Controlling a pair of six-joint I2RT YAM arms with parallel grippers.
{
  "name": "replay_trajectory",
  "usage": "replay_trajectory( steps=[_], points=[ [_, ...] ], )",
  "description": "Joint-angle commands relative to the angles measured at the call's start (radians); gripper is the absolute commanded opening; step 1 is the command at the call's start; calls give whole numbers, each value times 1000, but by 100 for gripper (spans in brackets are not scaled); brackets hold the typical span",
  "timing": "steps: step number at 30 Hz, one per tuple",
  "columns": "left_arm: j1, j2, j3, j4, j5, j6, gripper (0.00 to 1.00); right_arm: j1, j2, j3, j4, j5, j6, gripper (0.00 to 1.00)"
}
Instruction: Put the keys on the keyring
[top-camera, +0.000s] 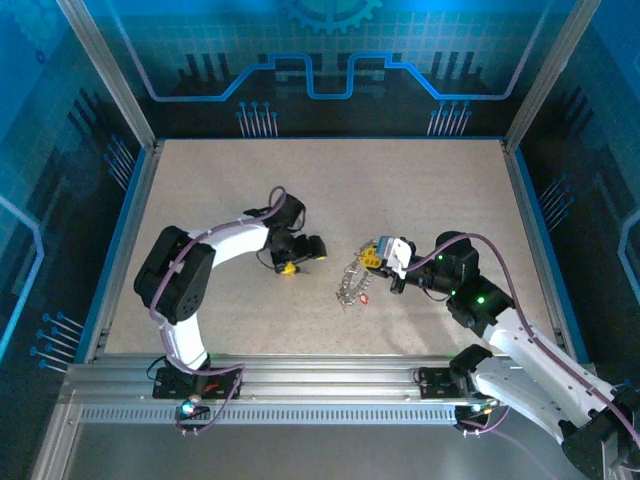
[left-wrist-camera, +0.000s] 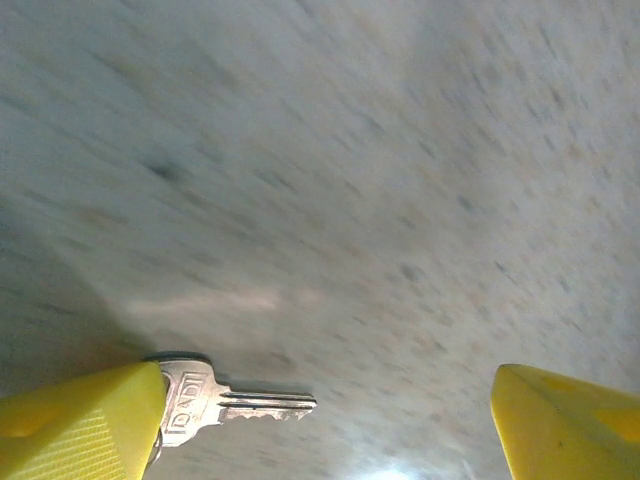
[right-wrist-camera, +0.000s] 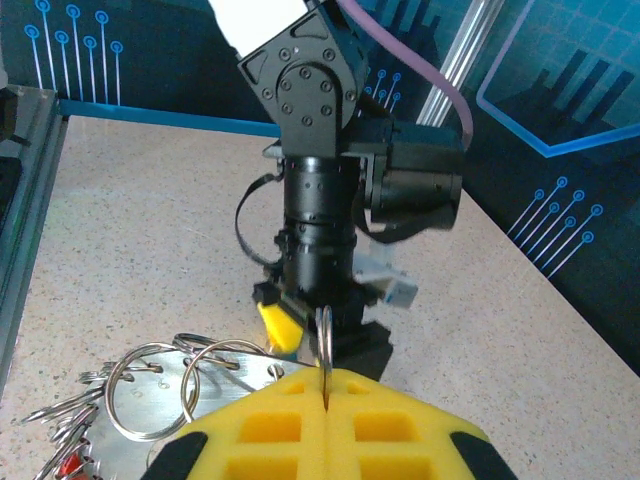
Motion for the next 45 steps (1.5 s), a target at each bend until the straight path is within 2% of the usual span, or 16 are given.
replay_trajectory(
  steps=[1, 5, 9, 13, 16, 18, 21, 23, 25, 27, 29, 32, 35, 41, 45],
  points=[
    [-70, 43, 17, 14, 122, -153, 87, -11, -23, 15, 25, -3, -7, 0],
    [-89, -11, 23, 51, 149, -184, 86, -11, -38, 15, -15, -4, -28, 0],
    [-70, -158, 70, 14, 37, -73, 86, -11, -42, 12, -9, -13, -21, 0],
    [3, -303, 78, 55, 50, 38, 86, -13, -35, 0, 36, -28, 9, 0],
    [34, -439, 14, 191, 78, 165, 85, -13, -24, -14, 93, -47, 44, 0],
    [36, -537, -53, 306, 114, 314, 85, -13, -17, -25, 136, -64, 71, 0],
    [35, -694, -205, 529, 200, 526, 81, -14, 2, -28, 187, -112, 107, 0],
    [35, -776, -285, 629, 307, 668, 77, -16, 21, -24, 220, -158, 137, 0],
    [36, -806, -282, 572, 473, 799, 76, -17, 41, -25, 267, -198, 178, 0],
    [35, -809, -257, 493, 574, 858, 74, -16, 60, -29, 336, -234, 218, 0],
    [35, -815, -263, 500, 619, 869, 70, -17, 82, -28, 388, -271, 253, 0],
    [34, -821, -268, 512, 657, 892, 62, -16, 109, -28, 445, -299, 290, 0],
    [30, -818, -235, 431, 702, 972, 56, -14, 127, -23, 474, -310, 305, 0],
    [1, -797, -183, 289, 700, 1098, 47, 6, 149, -1, 470, -320, 298, 0],
    [-29, -785, -176, 284, 668, 1118, 46, 30, 167, 9, 474, -311, 287, 0]
  ],
)
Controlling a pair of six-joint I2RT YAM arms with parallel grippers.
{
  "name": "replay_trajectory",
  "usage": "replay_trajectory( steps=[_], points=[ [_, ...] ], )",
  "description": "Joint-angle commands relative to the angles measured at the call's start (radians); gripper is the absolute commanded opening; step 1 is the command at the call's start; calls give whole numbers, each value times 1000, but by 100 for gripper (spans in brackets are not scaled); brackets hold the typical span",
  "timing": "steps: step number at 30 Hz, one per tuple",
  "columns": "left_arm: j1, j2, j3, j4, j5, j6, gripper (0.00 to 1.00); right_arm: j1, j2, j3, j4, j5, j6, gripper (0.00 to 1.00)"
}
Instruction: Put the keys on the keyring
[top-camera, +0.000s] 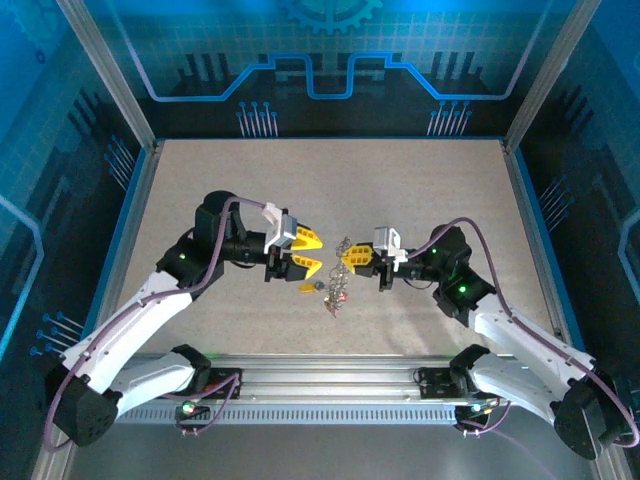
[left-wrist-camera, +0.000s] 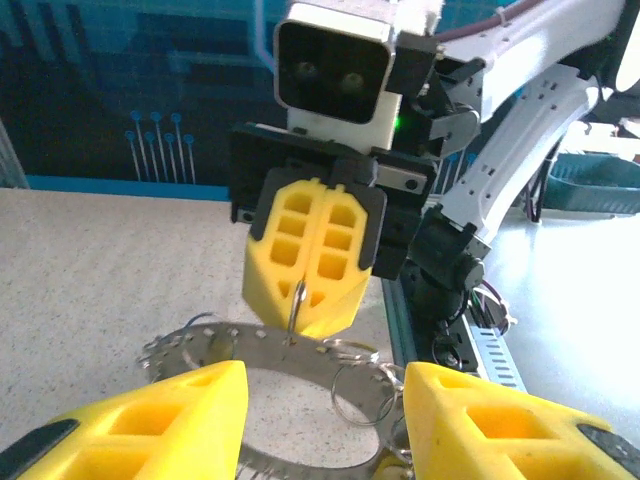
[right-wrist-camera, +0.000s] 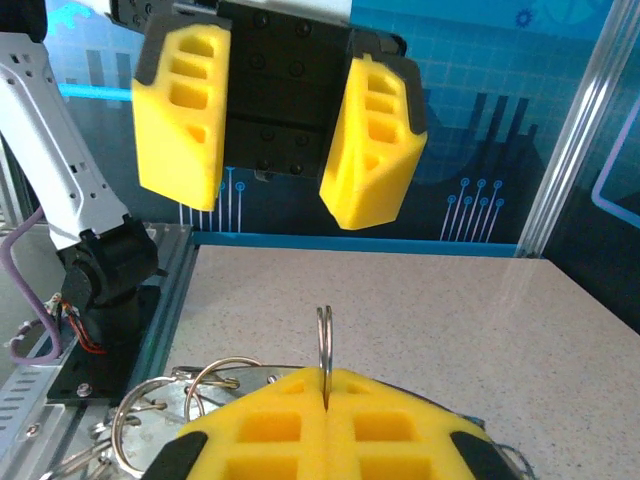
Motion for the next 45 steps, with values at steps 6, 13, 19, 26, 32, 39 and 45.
replay_trajectory(
  steps=[6, 13, 19, 26, 32, 39, 45],
  points=[
    [-24, 29, 22, -44, 14, 88, 36, 47, 38, 39, 132, -3, 15, 0],
    [-24, 53, 18, -15, -8, 68, 36, 73, 75, 68, 127, -13, -11, 0],
    [-24, 77, -5, 36, 8, 31, 31, 86, 101, 68, 179, 2, -3, 0],
    [-24, 75, -5, 13, 3, 64, 11, 88, 109, 79, 163, 1, -12, 0],
    [-23, 63, 0, -18, -1, 105, 0, 88, 100, 72, 150, 24, -14, 0],
    [-25, 39, 43, -121, -88, 186, 0, 100, 62, 148, -176, 99, -184, 19],
    [-27, 58, 117, -284, -138, 272, 0, 117, 84, 176, -232, 137, -219, 20]
  ],
)
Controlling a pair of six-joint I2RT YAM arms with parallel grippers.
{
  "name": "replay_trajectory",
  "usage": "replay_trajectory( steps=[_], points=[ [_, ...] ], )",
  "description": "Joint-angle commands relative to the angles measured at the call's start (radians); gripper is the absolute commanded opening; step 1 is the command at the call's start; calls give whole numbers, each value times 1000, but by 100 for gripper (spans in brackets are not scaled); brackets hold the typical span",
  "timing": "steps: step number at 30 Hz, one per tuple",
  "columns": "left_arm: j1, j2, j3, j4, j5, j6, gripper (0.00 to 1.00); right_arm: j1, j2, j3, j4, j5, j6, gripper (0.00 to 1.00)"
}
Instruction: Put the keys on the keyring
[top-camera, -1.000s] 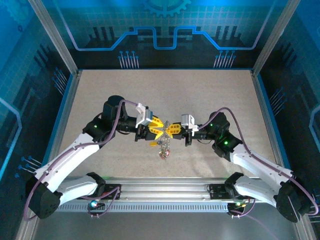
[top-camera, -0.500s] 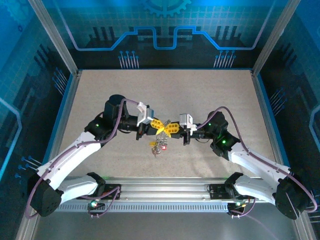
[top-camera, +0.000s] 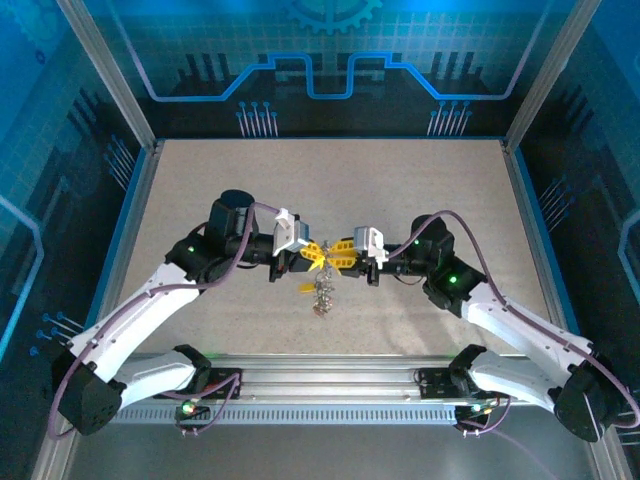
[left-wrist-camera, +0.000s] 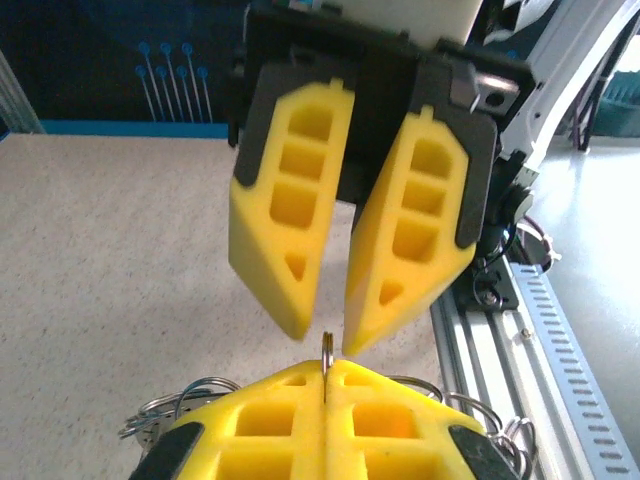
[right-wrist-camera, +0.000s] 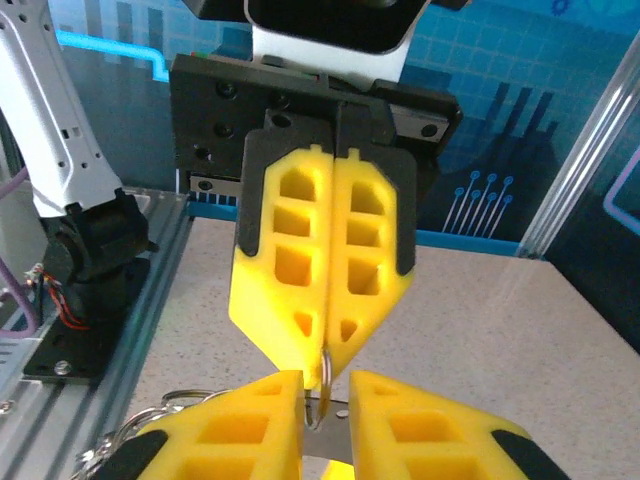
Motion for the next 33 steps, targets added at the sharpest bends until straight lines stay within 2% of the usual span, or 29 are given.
replay_trajectory(
  steps=[1, 10, 14, 15, 17, 18, 19, 21, 22, 28, 33],
  points=[
    [-8, -7, 57, -86, -15, 75, 0, 23, 10, 36, -65, 39, -50, 20],
    [-8, -23, 43, -38, -11, 45, 0, 41, 53, 69, -104, 64, -75, 21],
    [-8, -22, 35, -11, -3, 29, 0, 47, 58, 72, -106, 62, -73, 15],
    [-8, -23, 31, -2, 1, 25, 0, 49, 59, 71, -104, 63, -72, 13],
    [-8, -24, 25, 8, 8, 22, 0, 49, 59, 67, -92, 62, -66, 1],
    [-7, -26, 23, 10, 11, 19, 0, 51, 57, 63, -86, 63, -61, 0],
    [-8, -29, 18, 14, 13, 19, 2, 49, 53, 59, -75, 69, -55, 0],
    [-7, -44, 0, 30, 2, 3, 32, 48, 39, 39, -38, 81, -41, 0],
    [-8, -55, -8, 30, -5, -1, 35, 44, 29, 29, -15, 80, -31, 0],
    [-8, -138, -76, 5, -47, 30, 33, 31, -18, -7, 37, 31, -12, 0],
    [-7, -142, -66, 6, -45, 31, 32, 30, -11, -5, 37, 1, -12, 0]
  ],
)
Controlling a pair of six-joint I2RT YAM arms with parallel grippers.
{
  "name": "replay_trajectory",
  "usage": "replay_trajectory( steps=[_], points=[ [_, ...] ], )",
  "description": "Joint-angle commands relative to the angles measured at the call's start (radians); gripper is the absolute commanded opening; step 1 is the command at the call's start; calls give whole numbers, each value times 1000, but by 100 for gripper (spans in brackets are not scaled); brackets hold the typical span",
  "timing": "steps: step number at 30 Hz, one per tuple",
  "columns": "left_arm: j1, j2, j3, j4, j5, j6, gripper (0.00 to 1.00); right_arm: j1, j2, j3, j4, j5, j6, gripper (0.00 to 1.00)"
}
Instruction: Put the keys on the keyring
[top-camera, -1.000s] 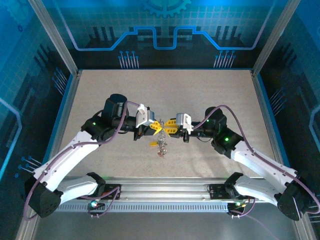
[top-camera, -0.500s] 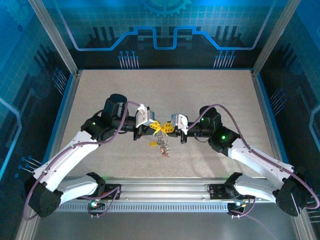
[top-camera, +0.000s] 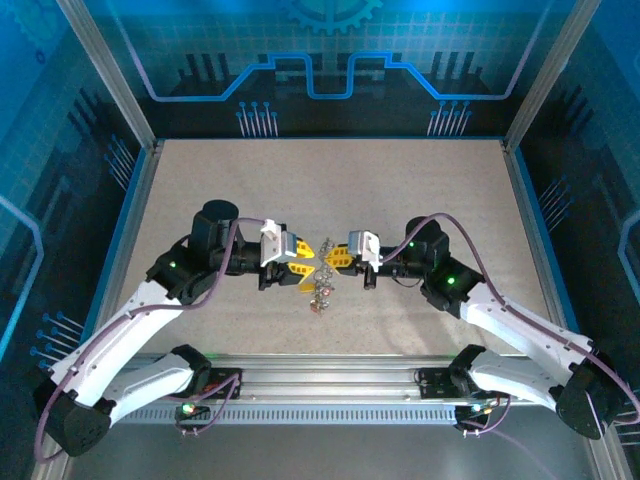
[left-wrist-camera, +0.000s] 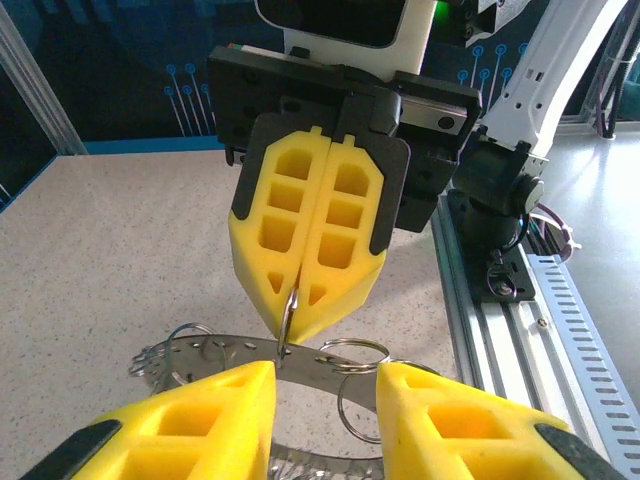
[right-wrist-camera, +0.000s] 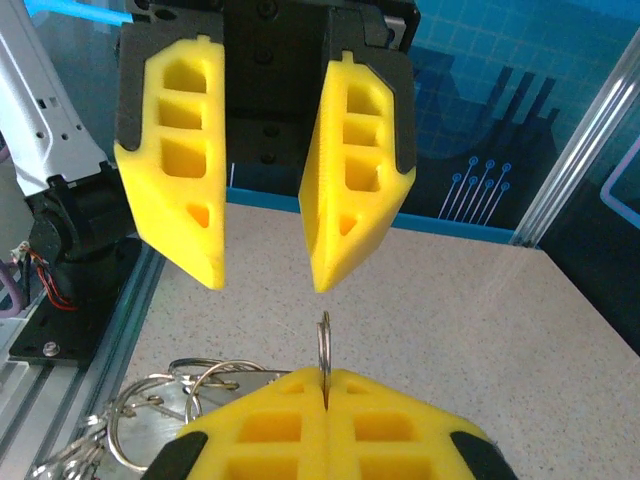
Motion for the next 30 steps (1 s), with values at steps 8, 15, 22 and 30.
replay_trajectory(
  steps=[8, 15, 22, 30],
  points=[
    [-9, 12, 1, 36, -8, 9, 33, 1, -1, 22, 60, -65, 19, 0],
    [-23, 32, 5, 45, 23, 21, 26, 14, 8, 31, 60, -63, 18, 0],
    [-35, 45, 12, 41, 23, 29, 21, 25, 26, 51, 55, -70, 5, 0],
    [-37, 57, 3, 27, 23, 57, 12, 26, 30, 55, 60, -76, 13, 0]
  ],
)
